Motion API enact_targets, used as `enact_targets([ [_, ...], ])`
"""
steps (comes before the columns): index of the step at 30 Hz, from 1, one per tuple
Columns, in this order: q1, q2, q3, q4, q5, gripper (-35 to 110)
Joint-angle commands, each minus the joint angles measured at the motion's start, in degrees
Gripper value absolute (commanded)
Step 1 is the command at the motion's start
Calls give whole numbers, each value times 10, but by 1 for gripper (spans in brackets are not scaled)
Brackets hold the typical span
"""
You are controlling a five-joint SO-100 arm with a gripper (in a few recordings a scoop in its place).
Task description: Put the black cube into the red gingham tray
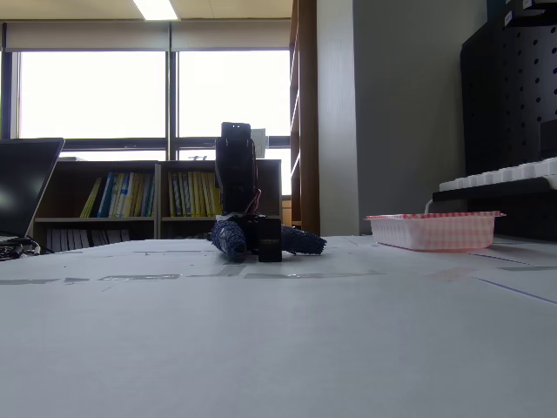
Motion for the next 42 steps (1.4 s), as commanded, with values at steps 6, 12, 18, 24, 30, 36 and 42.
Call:
enact_targets([
  [6, -7, 17, 22, -8, -9, 45],
  [12, -14, 19, 34, -8, -21, 40],
  [18, -20, 20, 40, -8, -25, 33],
  [24, -21, 19, 46, -8, -29, 16],
  [30, -20, 14, 45, -1, -23, 3],
  [36, -4, -73, 24, 190, 16, 0],
  [42, -11, -319, 114, 802, -8, 0],
])
